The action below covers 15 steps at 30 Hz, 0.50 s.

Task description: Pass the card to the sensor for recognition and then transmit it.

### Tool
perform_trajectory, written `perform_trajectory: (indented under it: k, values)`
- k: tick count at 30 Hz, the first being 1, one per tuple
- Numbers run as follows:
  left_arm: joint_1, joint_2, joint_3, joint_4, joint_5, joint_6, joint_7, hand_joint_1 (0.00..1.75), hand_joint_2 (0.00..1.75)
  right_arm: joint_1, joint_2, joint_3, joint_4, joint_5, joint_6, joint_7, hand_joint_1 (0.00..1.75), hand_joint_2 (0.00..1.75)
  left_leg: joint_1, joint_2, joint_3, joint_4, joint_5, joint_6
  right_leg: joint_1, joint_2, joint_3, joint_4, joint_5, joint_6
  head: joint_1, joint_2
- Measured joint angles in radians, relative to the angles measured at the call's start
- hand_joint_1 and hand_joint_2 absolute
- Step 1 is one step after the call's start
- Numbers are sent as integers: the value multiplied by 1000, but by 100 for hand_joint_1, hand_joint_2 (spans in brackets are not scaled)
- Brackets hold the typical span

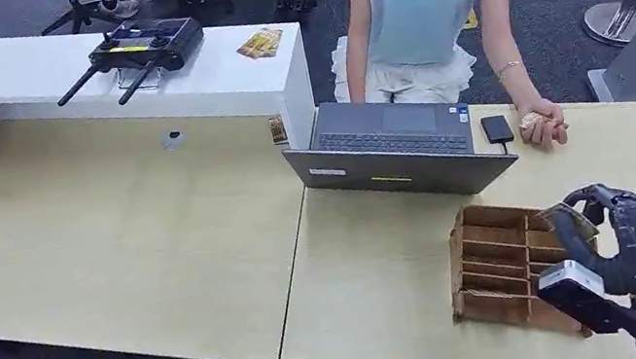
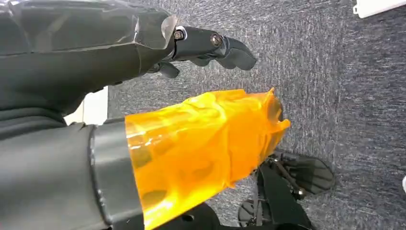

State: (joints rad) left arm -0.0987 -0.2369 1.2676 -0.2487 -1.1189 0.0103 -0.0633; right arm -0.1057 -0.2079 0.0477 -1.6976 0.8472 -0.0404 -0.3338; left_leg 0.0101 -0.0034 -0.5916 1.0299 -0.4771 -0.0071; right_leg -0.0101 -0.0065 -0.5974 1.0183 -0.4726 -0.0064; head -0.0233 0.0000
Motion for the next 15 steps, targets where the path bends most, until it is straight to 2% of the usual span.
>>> perform_trajectory:
  k: [15]
  values:
    - [-2,6,0,0,-5,-8,-3,0,0,-189,-46,72,30,2,12,10,175,175,0,0,0,0,0,0,0,0,0,0,0,0,0,0]
